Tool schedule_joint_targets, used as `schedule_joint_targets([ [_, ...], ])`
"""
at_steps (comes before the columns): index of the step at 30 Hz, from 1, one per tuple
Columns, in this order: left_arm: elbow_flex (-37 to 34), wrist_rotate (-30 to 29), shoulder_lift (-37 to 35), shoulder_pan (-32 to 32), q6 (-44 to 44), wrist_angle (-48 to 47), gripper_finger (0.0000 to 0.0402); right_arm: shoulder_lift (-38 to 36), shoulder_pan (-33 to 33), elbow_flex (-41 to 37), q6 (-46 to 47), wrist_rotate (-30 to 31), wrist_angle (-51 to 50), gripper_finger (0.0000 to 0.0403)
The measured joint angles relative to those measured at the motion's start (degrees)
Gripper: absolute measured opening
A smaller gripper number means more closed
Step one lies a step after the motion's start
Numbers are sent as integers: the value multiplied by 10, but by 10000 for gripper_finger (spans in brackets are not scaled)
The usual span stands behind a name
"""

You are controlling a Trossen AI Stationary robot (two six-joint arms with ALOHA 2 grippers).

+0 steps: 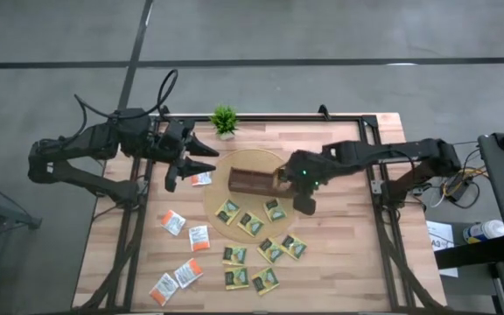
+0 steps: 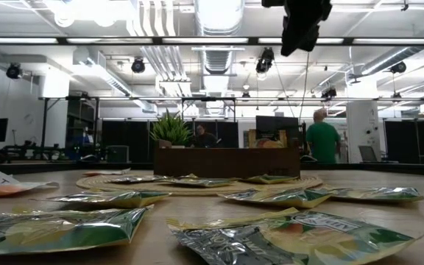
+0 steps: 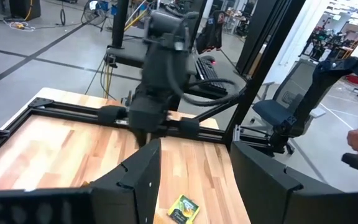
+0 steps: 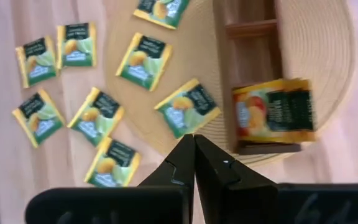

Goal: Pick & Place Tea
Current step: Put the yellow tea bag into the middle section of the wooden organizer

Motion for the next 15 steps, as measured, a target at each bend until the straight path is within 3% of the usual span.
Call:
schedule_joint_targets([
  [7, 0, 0, -1, 0, 0, -15, 188, 13, 99, -3, 61, 63, 10, 9],
  [15, 0, 0, -2, 0, -1, -25, 188, 16, 164, -3, 129, 66, 11, 9],
])
